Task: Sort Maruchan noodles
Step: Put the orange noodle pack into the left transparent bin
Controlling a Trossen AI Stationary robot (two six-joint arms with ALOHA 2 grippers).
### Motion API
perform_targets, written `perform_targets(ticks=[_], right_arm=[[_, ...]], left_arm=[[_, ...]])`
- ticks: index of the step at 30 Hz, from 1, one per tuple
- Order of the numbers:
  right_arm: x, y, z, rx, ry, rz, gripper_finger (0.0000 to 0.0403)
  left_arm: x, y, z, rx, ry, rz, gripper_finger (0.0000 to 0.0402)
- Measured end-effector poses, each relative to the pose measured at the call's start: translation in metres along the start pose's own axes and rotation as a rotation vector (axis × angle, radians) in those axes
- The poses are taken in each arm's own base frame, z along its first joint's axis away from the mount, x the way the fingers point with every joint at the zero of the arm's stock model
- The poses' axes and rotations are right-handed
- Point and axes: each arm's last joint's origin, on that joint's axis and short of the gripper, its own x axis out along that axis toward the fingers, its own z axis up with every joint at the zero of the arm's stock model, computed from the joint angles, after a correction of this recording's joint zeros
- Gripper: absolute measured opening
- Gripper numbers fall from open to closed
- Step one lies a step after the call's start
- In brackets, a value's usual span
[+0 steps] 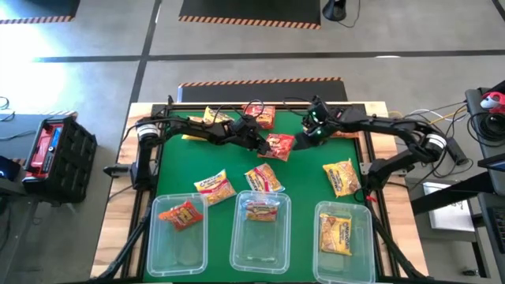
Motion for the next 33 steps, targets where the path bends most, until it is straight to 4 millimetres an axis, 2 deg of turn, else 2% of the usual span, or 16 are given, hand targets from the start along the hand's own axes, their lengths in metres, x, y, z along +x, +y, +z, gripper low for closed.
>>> perform_targets(ticks=[6, 12, 19, 33], right_arm=[[0.01, -0.007, 0.003, 0.091, -0.093, 0.061, 0.0215], [0.016, -0.014, 0.002, 0.159, -0.146, 0.023, 0.0215], [0.018, -0.016, 0.005, 0.174, -0.189, -0.005, 0.0215], [0.044, -0.021, 0.02, 0.195, -0.253, 0.076, 0.0215]], left_arm=[[0.0, 0.0, 0.0, -0.001, 0.0, 0.002, 0.0148], [0.0, 0.0, 0.0, -0.001, -0.001, 0.003, 0.0148], [0.0, 0.0, 0.0, -0.001, 0.0, 0.003, 0.0148], [0.0, 0.001, 0.0, -0.003, 0.002, 0.005, 0.0148]])
